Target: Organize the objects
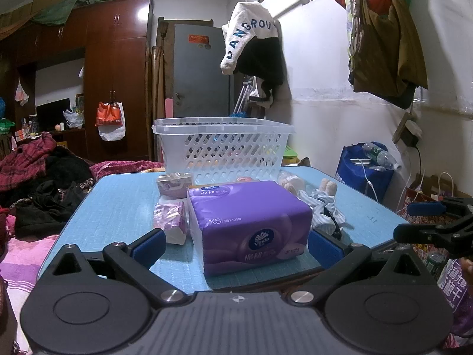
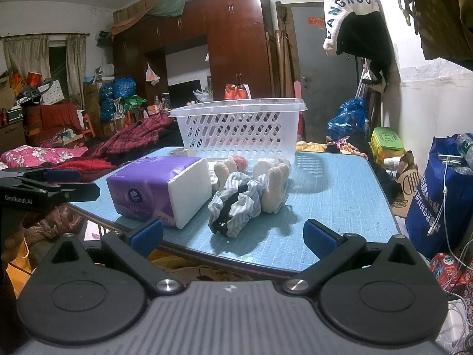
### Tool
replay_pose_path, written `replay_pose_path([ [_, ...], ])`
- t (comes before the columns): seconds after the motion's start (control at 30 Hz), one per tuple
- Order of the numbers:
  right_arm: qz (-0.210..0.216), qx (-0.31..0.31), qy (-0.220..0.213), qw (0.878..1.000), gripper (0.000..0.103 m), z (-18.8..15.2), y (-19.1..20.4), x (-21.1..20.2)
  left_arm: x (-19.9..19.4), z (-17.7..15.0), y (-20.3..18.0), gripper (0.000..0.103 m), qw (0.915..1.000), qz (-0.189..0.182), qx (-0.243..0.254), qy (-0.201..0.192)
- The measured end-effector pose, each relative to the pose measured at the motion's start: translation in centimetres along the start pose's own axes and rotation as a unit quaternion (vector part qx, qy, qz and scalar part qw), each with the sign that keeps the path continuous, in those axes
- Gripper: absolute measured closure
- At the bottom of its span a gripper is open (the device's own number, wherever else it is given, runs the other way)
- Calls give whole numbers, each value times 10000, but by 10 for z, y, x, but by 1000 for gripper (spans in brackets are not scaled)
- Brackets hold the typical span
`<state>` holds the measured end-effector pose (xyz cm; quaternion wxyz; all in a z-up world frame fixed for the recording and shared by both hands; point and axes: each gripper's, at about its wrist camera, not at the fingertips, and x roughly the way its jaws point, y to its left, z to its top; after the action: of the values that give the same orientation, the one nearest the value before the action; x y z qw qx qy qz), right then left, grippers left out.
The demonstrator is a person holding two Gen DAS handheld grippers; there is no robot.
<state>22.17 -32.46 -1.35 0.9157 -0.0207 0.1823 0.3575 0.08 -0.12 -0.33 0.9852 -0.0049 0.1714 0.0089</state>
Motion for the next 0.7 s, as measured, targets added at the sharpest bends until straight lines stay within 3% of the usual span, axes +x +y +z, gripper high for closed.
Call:
replay_pose_path([
  [0.7, -3, 16, 7, 10000, 0, 0, -1, 0, 2, -2, -2, 0, 10000, -30, 9, 32],
])
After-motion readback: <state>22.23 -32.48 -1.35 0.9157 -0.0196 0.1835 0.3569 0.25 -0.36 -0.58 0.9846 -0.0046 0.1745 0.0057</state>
